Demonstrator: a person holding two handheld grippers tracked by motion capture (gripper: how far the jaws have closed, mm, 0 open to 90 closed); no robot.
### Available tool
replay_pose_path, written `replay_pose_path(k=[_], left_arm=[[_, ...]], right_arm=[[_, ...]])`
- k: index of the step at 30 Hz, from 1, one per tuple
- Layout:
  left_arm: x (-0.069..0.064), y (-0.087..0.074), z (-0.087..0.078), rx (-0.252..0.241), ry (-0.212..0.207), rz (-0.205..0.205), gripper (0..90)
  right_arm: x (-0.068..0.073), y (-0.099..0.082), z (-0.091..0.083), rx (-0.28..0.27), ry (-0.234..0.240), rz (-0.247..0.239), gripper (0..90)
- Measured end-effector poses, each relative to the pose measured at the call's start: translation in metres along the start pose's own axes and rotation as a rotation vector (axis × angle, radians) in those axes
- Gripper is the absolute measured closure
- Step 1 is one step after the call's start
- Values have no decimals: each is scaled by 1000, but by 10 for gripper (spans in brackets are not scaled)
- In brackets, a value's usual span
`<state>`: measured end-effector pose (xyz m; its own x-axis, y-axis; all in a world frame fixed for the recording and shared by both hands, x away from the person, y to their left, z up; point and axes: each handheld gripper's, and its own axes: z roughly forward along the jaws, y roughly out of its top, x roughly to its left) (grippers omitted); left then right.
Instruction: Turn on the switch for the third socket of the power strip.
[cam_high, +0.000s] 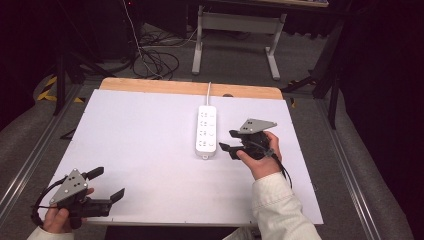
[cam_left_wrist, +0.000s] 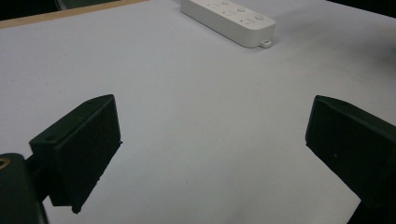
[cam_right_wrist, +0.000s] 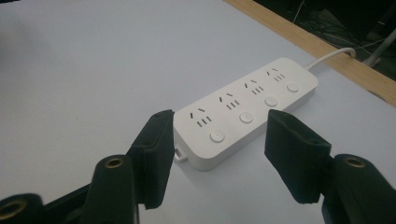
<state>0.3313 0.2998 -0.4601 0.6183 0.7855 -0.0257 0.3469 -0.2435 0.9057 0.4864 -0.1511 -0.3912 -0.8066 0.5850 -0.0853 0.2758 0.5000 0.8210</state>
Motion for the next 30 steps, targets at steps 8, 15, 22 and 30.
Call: replay_pose_path(k=[8, 15, 22, 30], left_arm=[[0, 0, 0, 1, 1, 2, 39], [0, 0, 0, 2, 2, 1, 39], [0, 0, 0, 3, 3, 0, 38], [0, 0, 0, 3, 3, 3, 37]], right_arm=[[-5, 12, 15, 14, 2, -1, 445], [-13, 19, 26, 26, 5, 7, 493], [-20, 23, 35, 31, -1, 14, 571], [-24, 25, 42, 49, 12, -6, 775]])
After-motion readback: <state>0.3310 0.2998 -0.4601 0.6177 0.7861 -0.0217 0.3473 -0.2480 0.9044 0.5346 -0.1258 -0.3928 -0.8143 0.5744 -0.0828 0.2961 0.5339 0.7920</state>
